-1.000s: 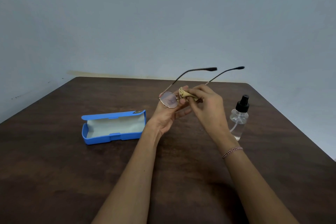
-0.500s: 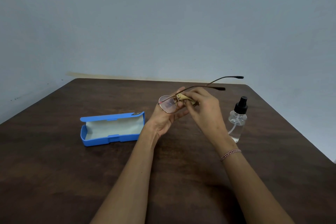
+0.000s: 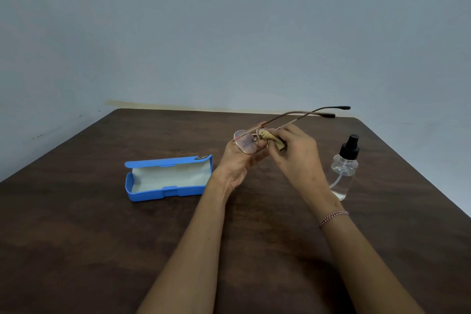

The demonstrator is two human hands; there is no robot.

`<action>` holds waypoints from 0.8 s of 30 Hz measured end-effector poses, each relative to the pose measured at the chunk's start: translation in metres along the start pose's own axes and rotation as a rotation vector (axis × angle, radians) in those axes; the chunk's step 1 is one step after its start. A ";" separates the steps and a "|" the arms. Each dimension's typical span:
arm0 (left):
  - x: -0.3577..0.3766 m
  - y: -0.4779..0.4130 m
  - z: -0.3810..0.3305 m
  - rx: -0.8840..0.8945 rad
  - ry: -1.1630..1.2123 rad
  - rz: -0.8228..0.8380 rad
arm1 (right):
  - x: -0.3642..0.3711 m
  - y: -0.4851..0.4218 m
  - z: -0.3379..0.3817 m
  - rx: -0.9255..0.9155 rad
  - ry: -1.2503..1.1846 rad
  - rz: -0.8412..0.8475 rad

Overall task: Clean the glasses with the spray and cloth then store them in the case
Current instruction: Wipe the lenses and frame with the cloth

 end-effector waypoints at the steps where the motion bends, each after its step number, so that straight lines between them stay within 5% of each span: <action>1: 0.000 0.000 0.000 0.004 0.002 -0.007 | -0.001 0.000 0.002 -0.017 -0.023 0.005; 15: 0.008 0.004 0.000 -0.039 0.009 0.057 | 0.001 -0.001 -0.011 0.074 0.063 0.005; 24: 0.011 0.008 -0.004 -0.036 0.030 0.075 | 0.000 0.003 -0.001 -0.074 -0.163 -0.047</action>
Point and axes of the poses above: each hand's wrist, its own y-axis away from the middle knuckle, its own x-axis out of the palm, z = x × y, the point moved 3 cm from there along -y, towards the middle knuckle, and after that the axes turned 13 degrees about y, right-handed, at the moved point
